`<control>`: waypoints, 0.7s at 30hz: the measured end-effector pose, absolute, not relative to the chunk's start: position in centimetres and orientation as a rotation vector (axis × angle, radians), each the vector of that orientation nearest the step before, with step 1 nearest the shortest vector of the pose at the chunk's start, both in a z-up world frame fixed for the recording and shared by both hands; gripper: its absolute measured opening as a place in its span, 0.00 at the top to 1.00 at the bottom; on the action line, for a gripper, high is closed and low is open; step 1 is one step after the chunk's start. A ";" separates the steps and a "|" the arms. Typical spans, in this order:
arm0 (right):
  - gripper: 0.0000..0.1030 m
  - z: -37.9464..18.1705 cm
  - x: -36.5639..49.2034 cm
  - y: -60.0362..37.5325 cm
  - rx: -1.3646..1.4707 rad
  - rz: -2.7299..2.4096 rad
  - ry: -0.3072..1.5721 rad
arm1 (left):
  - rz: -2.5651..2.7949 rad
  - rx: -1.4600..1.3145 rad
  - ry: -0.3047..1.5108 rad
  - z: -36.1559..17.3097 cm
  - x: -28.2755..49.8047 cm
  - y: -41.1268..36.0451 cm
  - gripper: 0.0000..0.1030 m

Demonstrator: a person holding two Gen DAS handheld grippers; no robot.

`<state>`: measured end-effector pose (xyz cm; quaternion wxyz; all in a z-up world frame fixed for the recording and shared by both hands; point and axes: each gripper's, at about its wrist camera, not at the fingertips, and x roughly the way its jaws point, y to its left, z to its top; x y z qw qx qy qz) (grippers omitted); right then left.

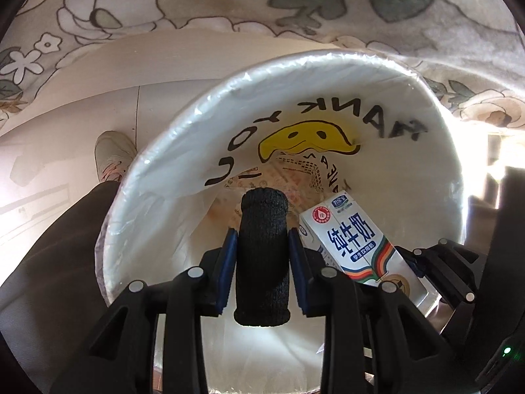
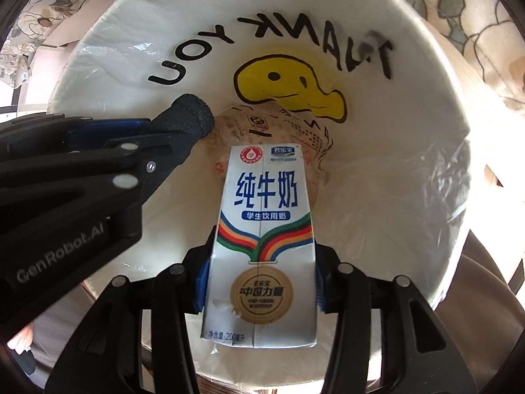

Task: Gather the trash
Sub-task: 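Open both tools to drop the cylinder and carton into the bin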

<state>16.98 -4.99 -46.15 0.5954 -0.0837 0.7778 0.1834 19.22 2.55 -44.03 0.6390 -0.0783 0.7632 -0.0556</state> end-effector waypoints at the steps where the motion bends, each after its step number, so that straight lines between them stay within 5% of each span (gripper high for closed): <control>1: 0.46 -46.1 17.2 -5.4 -0.185 0.430 1.809 | -0.118 -0.171 1.744 -43.6 19.2 2.3 0.54; 6: 0.42 -45.3 17.7 -5.3 -0.157 0.436 1.802 | -0.131 -0.172 1.736 -43.3 19.3 1.8 0.46; 21: 0.42 -44.4 17.7 -5.8 -0.196 0.457 1.768 | -0.115 -0.164 1.720 -42.1 19.2 3.1 0.46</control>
